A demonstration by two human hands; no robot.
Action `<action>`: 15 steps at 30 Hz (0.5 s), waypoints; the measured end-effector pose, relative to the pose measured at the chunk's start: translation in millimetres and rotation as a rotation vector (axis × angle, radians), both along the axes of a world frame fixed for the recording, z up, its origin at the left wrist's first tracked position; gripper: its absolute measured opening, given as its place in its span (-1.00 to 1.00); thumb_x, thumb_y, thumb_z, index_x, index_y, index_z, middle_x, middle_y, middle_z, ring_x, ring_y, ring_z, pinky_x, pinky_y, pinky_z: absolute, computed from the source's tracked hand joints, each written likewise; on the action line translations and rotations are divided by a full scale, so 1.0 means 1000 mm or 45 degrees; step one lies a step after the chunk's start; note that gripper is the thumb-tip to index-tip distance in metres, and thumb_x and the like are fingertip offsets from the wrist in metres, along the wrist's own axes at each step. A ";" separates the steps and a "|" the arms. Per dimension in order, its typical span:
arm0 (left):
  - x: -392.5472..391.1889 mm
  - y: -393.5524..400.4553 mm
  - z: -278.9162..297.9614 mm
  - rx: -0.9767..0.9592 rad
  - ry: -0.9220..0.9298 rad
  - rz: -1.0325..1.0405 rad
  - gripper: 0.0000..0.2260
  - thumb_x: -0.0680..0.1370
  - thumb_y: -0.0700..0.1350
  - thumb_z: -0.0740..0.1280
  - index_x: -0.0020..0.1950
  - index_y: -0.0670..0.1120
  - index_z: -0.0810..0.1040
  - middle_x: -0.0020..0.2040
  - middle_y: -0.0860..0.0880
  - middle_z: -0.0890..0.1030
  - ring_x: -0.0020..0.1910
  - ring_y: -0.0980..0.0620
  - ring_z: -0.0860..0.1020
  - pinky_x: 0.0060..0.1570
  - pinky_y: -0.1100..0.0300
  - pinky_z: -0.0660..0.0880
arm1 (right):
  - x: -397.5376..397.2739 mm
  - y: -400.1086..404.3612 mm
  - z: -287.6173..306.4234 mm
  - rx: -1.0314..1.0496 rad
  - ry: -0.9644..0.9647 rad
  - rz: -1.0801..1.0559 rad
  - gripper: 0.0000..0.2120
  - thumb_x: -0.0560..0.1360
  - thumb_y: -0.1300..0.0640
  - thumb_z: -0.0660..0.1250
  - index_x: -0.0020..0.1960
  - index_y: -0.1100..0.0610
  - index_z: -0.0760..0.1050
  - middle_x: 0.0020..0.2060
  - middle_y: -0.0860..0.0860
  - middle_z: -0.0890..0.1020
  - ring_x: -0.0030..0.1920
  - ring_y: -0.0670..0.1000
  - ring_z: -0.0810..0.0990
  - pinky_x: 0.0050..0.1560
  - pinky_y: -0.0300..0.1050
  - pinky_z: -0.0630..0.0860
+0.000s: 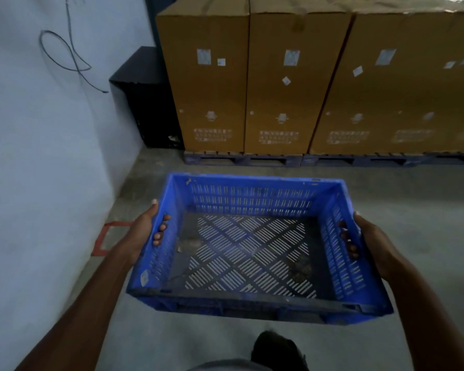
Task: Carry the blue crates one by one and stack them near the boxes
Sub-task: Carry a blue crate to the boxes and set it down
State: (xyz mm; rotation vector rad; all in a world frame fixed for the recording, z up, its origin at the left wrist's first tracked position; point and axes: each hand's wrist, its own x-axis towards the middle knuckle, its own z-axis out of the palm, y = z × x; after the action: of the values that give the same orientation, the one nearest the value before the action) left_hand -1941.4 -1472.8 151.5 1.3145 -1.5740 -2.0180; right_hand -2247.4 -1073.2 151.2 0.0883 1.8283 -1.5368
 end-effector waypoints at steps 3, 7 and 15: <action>-0.072 -0.046 -0.016 0.000 -0.058 0.015 -0.45 0.62 0.34 0.09 -0.04 -0.15 0.49 -0.41 0.00 0.39 -0.61 0.12 0.26 -0.64 0.30 0.24 | -0.072 -0.046 -0.015 0.018 -0.034 0.027 -0.51 0.63 -0.24 0.09 0.11 0.19 0.48 -0.31 0.04 0.44 -0.50 -0.04 0.31 -0.58 -0.20 0.28; -0.173 -0.100 -0.044 -0.017 -0.122 0.049 -0.45 0.63 0.33 0.10 -0.02 -0.16 0.52 -0.38 -0.02 0.40 -0.59 0.11 0.27 -0.63 0.28 0.25 | -0.179 -0.109 -0.044 0.064 -0.058 0.056 -0.55 0.64 -0.22 0.09 0.05 0.17 0.45 -0.32 0.04 0.43 -0.48 -0.02 0.31 -0.56 -0.19 0.31; -0.331 -0.190 -0.092 0.022 -0.293 0.110 -0.52 0.67 0.26 0.07 -0.04 -0.13 0.48 -0.36 -0.04 0.40 -0.50 0.03 0.30 -0.54 0.20 0.31 | -0.369 -0.233 -0.120 0.275 -0.138 0.053 -0.49 0.59 -0.31 0.15 0.03 0.16 0.51 -0.34 0.05 0.48 -0.46 0.01 0.41 -0.49 -0.12 0.42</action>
State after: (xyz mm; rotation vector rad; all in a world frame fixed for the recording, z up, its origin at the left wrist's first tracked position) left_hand -2272.4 -1663.2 59.2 1.6426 -1.5652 -1.8886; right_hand -2616.4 -1305.9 30.8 0.2295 1.8908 -1.2771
